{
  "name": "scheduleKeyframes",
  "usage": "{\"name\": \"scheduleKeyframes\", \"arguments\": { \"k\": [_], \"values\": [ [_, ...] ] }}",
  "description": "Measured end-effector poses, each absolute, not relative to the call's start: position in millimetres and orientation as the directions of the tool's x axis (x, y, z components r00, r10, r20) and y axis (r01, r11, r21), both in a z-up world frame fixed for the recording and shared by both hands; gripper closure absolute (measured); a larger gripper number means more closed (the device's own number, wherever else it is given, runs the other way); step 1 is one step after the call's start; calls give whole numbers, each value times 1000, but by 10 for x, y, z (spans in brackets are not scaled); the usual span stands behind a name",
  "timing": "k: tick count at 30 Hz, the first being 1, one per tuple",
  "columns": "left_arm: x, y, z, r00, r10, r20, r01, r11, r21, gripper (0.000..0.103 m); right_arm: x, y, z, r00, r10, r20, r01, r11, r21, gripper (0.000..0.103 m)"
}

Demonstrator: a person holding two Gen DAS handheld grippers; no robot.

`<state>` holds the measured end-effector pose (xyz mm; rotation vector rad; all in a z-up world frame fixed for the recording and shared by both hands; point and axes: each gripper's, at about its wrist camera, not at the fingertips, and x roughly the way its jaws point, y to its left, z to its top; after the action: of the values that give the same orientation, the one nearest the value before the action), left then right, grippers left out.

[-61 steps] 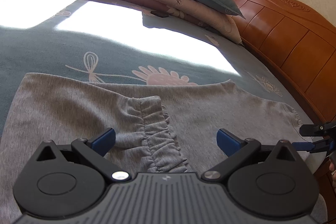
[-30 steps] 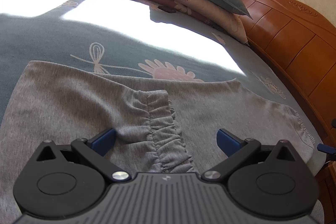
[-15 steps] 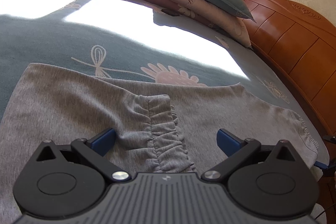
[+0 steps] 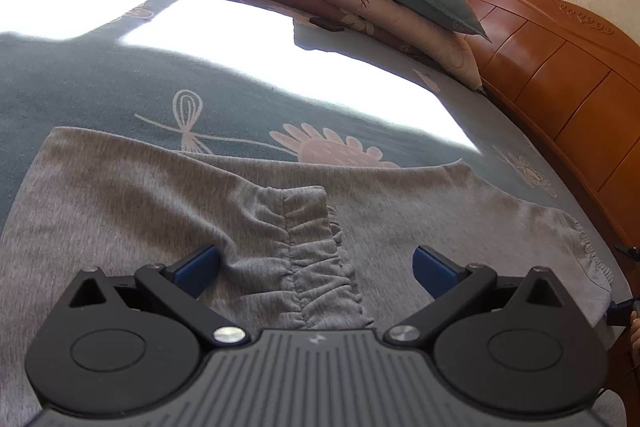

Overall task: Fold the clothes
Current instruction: 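Close the right gripper on the folded sweatpants bundle at the waistband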

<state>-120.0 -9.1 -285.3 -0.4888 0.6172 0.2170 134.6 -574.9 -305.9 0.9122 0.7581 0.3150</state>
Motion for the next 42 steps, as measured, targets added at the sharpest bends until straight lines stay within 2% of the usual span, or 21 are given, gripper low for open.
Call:
{"name": "scheduleKeyframes", "arguments": {
  "k": [7, 12, 25, 30, 34, 38, 42],
  "values": [
    [-1199, -91, -2859, 800, 51, -598, -333, 867, -371, 1, 1344, -5745, -3057, 693, 556, -460, 40, 606, 794, 0],
    [-1200, -85, -2872, 804, 50, -593, -326, 871, -368, 1, 1208, -5715, -3059, 683, 580, -444, -61, 651, 756, 0],
    [-1149, -154, -2883, 796, 89, -599, -330, 893, -306, 1, 1500, -5751, -3072, 734, 532, -423, -54, 666, 744, 0],
    [-1161, -136, -2889, 801, 82, -593, -324, 892, -315, 1, 1298, -5802, -3133, 687, 632, -360, -157, 612, 775, 0],
    [-1158, -144, -2895, 801, 86, -592, -326, 893, -311, 1, 1429, -5815, -3122, 703, 628, -333, -161, 597, 786, 0],
    [-1148, -151, -2894, 799, 91, -594, -329, 893, -306, 1, 1546, -5735, -3077, 705, 600, -378, -108, 618, 779, 0],
    [-1143, -137, -2898, 801, 89, -592, -327, 893, -308, 1, 1364, -5596, -3093, 632, 664, -401, -162, 618, 769, 0]
  ]
}}
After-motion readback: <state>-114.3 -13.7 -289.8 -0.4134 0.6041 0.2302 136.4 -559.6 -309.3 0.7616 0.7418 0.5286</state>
